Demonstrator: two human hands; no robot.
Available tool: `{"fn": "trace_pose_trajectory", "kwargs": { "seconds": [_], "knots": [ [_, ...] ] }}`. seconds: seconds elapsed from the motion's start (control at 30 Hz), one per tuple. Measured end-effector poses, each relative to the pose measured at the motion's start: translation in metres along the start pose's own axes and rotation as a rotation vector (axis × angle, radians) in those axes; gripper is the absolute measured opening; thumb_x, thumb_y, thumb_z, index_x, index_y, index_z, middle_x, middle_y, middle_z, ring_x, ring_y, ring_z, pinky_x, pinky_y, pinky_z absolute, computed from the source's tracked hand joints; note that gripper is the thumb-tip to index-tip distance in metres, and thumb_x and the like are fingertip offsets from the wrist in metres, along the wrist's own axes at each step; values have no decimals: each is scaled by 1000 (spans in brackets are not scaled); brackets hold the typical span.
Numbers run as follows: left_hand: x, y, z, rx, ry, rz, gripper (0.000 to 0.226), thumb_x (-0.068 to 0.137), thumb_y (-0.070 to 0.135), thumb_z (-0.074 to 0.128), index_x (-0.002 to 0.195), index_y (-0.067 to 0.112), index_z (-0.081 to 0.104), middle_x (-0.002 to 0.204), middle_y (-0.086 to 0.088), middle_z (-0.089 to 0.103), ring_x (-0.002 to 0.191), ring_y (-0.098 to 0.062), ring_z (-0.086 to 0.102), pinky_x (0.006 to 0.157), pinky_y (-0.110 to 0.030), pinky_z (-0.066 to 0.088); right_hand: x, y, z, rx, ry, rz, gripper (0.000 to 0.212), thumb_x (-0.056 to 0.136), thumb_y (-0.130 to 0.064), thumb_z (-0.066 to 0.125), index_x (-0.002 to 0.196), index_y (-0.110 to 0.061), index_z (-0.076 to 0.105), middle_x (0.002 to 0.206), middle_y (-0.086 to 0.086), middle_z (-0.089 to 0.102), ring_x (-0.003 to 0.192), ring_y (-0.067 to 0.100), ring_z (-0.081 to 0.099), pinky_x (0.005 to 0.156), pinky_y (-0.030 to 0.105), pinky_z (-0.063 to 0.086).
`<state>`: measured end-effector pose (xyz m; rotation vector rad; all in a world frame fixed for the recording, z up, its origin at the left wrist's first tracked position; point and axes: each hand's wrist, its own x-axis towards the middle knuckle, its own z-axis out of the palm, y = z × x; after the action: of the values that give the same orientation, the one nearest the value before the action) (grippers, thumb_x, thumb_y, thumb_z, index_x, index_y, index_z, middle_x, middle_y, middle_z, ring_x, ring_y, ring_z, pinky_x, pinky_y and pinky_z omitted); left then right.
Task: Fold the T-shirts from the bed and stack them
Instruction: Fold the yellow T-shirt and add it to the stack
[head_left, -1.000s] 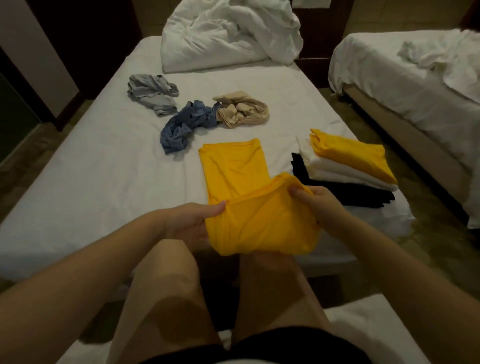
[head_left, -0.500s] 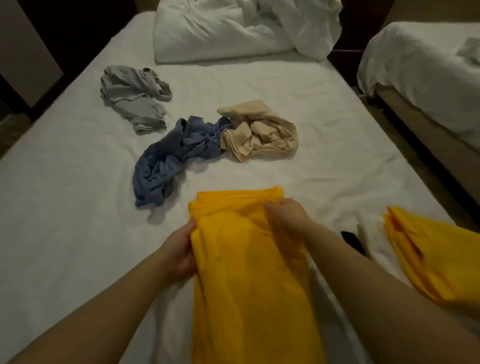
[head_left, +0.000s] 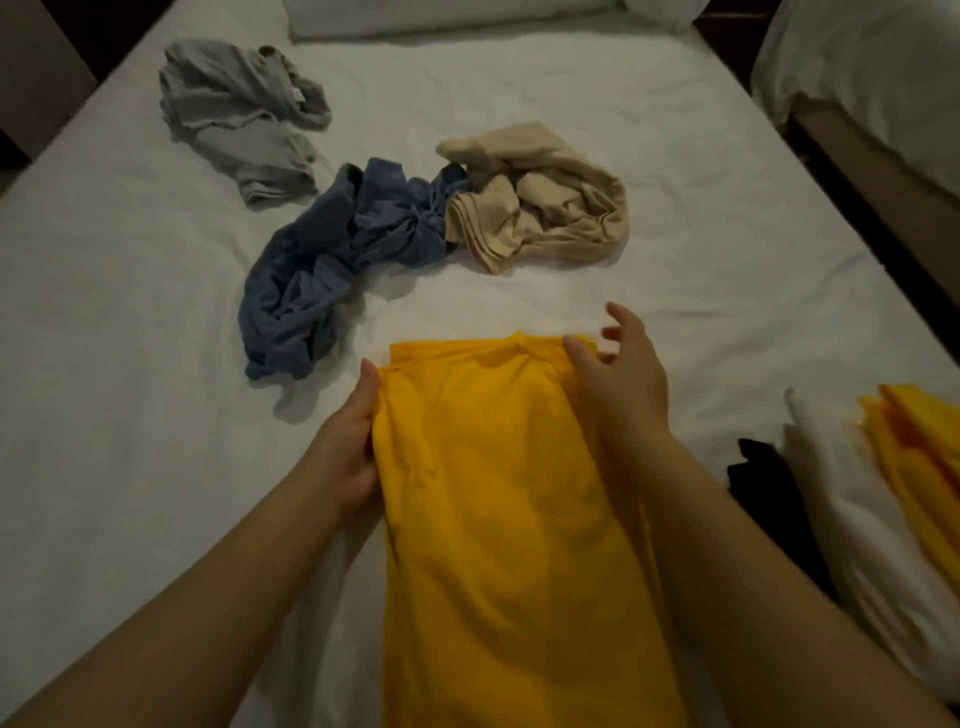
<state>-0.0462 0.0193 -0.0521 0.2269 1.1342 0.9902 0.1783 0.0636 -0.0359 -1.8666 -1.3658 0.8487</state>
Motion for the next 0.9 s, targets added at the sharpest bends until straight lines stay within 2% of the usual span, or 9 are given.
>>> {"fn": "trace_pose_trajectory", "kwargs": {
  "seconds": [0.13,0.2,0.3,0.37,0.47,0.6,0.67,0.73,0.9],
  "knots": [
    [-26,-27,-11,27,55,235,62,81,49,51,134,16,46,128,-11,58,113,-28,58,86,-43,51,-76,30,-20,126,68,109,55,92,-35,55,141,-23,32,129,2,52,98,7,51,73,18,39],
    [-51,-50,-20,172,76,304,70,82,52,53,139,15,39,130,-12,55,108,-26,61,78,-36,56,-119,48,-30,110,76,119,48,92,-32,54,136,-22,38,113,-2,59,85,4,52,62,11,36],
    [-97,-86,-25,308,88,228,84,75,59,64,144,25,29,136,-1,49,109,-19,59,78,-32,53,-171,67,-42,92,-26,129,35,92,-32,55,125,-26,46,93,-13,56,85,10,56,59,16,38],
    [-126,-106,-26,352,103,213,81,83,42,65,146,25,17,133,3,42,109,-18,52,81,-30,47,-194,76,-46,71,-97,138,28,91,-32,56,118,-26,49,96,-10,57,92,16,56,63,23,40],
    [-156,-131,-36,540,81,175,107,65,37,81,146,20,14,133,-3,41,114,-20,48,85,-28,44,-219,85,-52,45,-126,157,19,90,-33,58,107,-29,50,98,-9,55,92,14,53,70,27,39],
    [-175,-157,-44,783,110,177,75,86,19,66,145,17,21,148,-7,33,133,-24,37,109,-37,32,-243,90,-59,157,-93,222,9,88,-30,61,85,-33,55,87,-15,59,81,2,54,63,16,40],
    [-181,-160,-46,890,174,215,71,81,32,64,141,17,29,142,-9,43,125,-26,45,105,-40,37,-251,97,-58,135,-116,242,8,87,-32,63,86,-25,59,91,-4,61,86,13,57,70,25,43],
    [-187,-157,-48,972,226,245,68,77,37,62,137,17,37,134,-11,52,116,-27,52,97,-40,43,-256,104,-57,25,-168,238,21,87,-35,62,89,-15,61,95,3,58,92,20,55,74,29,39],
    [-198,-143,-45,1066,245,258,63,78,42,58,132,15,41,122,-9,55,107,-33,55,89,-38,45,-267,92,-72,15,-122,177,34,87,-30,63,77,2,59,77,13,54,68,15,47,56,29,30]
  ]
}}
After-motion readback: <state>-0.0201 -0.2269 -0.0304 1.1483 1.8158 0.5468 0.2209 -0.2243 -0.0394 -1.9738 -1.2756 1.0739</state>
